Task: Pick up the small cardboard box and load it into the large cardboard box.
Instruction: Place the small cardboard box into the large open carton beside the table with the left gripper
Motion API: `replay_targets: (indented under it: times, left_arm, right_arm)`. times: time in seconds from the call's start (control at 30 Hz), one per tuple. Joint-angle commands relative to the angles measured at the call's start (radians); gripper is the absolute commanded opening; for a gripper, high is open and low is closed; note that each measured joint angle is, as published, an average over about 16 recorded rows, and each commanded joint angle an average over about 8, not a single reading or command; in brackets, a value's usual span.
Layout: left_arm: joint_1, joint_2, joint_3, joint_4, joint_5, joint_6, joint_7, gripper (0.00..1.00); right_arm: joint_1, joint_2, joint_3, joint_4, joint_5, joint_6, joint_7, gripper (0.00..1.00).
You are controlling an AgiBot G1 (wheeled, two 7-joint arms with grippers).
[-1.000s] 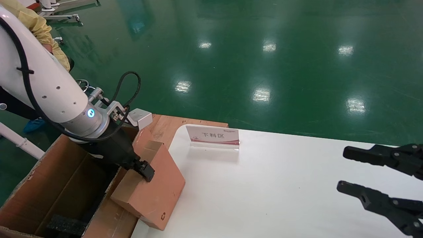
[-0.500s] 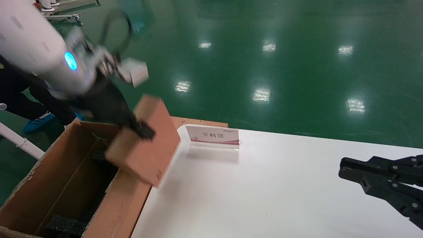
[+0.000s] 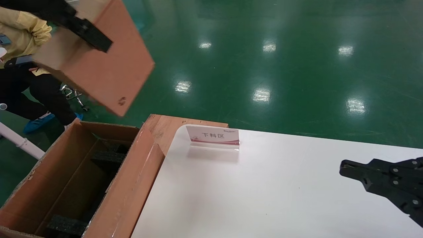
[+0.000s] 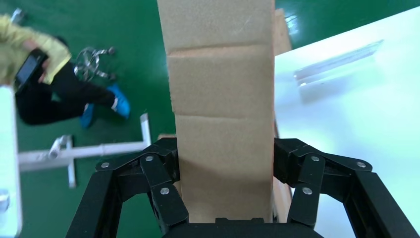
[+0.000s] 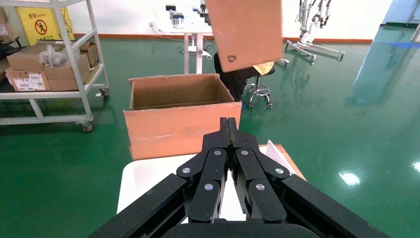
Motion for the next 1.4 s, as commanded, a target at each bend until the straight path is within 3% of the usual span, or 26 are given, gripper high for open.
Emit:
replay_targets:
  times: [0.03,0.17,0.2,0.53,0.97,1.4]
  left_arm:
    - [-0.051,0.016,0.045,0.000,-0.021,0.015,-0.002,0.00]
    - [-0.091,0.008,0.136,-0.019,-0.059,0.028,-0.035,0.00]
    - [-0.094,0.005,0.154,-0.021,-0.064,0.028,-0.039,0.00]
    - [-0.104,-0.097,0.258,-0.033,-0.062,0.022,-0.052,0.00]
    - [-0.095,-0.302,0.190,-0.043,0.075,0.024,0.038,0.00]
    - [-0.082,-0.419,0.172,-0.046,0.125,0.028,0.119,0.00]
  right_arm:
    - [0.000,0.000,0.000,0.000,0.000,0.000,0.000,0.48]
    - [0.000,0.000,0.000,0.000,0.000,0.000,0.000,0.97]
    - [0.000,0.000,0.000,0.000,0.000,0.000,0.000,1.00]
    - [0.000,0.000,-0.001,0.000,0.001,0.000,-0.001,1.00]
    - [0.000,0.001,-0.002,0.000,0.001,0.001,-0.001,1.00]
    - [0.001,0.001,-0.003,0.000,0.002,0.001,-0.001,1.00]
